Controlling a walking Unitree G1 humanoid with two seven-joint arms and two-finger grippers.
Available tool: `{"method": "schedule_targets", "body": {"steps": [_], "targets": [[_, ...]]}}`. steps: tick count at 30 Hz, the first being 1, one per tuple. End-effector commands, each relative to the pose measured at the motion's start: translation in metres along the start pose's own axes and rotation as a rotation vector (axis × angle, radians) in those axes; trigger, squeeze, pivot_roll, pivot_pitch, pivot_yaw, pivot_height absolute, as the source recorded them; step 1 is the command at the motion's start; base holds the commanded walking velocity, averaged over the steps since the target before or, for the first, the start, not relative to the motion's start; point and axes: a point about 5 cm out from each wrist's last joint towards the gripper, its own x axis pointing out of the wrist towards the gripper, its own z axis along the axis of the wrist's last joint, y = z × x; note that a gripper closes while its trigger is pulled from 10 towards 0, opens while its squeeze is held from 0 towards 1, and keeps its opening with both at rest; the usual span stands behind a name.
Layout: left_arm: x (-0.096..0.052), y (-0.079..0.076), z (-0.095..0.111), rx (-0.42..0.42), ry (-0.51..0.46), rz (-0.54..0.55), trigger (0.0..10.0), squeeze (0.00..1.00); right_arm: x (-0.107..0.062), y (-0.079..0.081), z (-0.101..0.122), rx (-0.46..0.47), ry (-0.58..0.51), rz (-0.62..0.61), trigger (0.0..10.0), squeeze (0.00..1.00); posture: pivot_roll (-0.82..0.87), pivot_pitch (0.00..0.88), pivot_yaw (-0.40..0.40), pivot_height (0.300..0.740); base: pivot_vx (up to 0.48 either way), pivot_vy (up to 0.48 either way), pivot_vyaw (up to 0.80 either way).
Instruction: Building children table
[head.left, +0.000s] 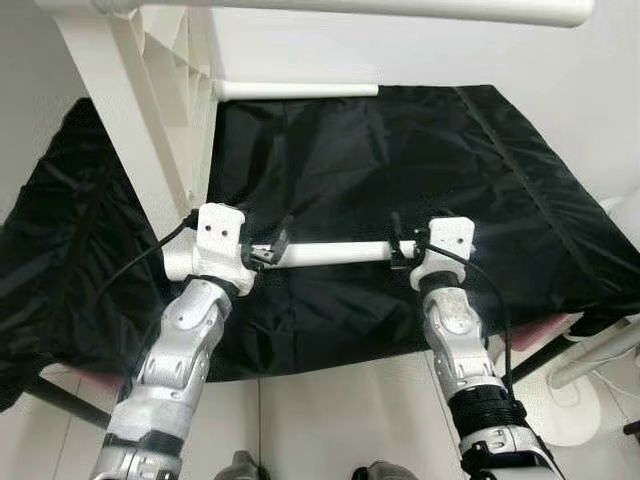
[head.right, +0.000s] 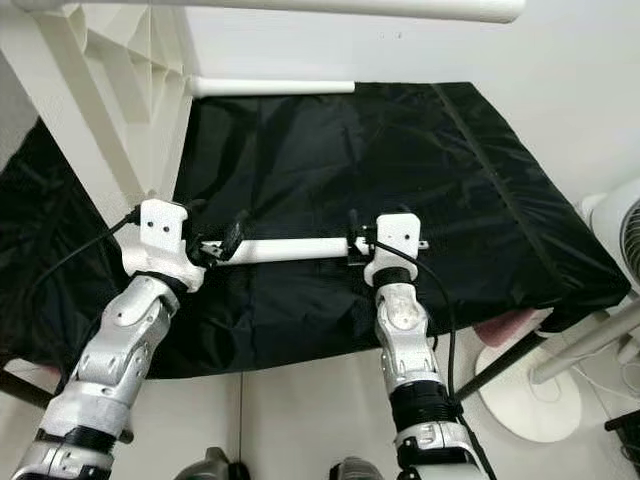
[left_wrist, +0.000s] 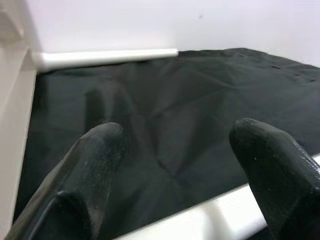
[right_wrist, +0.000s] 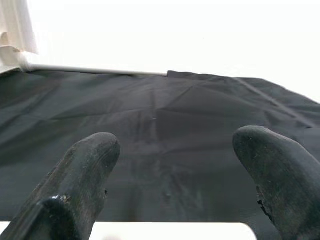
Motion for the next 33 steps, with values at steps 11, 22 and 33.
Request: {"method": "schedule_targets", "body": {"steps": [11, 22, 33], "targets": [[0.018, 0.001, -0.007, -0.052, 0.036, 0.057, 10.0, 0.0, -0.002, 0.001, 0.003, -0.026, -0.057, -0.022, 10.0, 0.0, -0.1, 0.0, 0.096, 0.74, 0.0, 0.0, 0.0], [0.018, 0.012, -0.004, 0.047, 0.043, 0.049, 10.0, 0.0, 0.002, 0.005, 0.002, 0.015, -0.06, 0.004, 10.0, 0.0, -0.07, 0.0, 0.117, 0.74, 0.0, 0.0, 0.0], [0.023, 0.006, 0.013, 0.057, -0.074, 0.0, 10.0, 1.0, 0.009, -0.009, 0.008, 0.051, -0.078, 0.013, 10.0, 1.0, -0.05, 0.0, 0.032, 0.74, 0.0, 0.0, 0.0]]}}
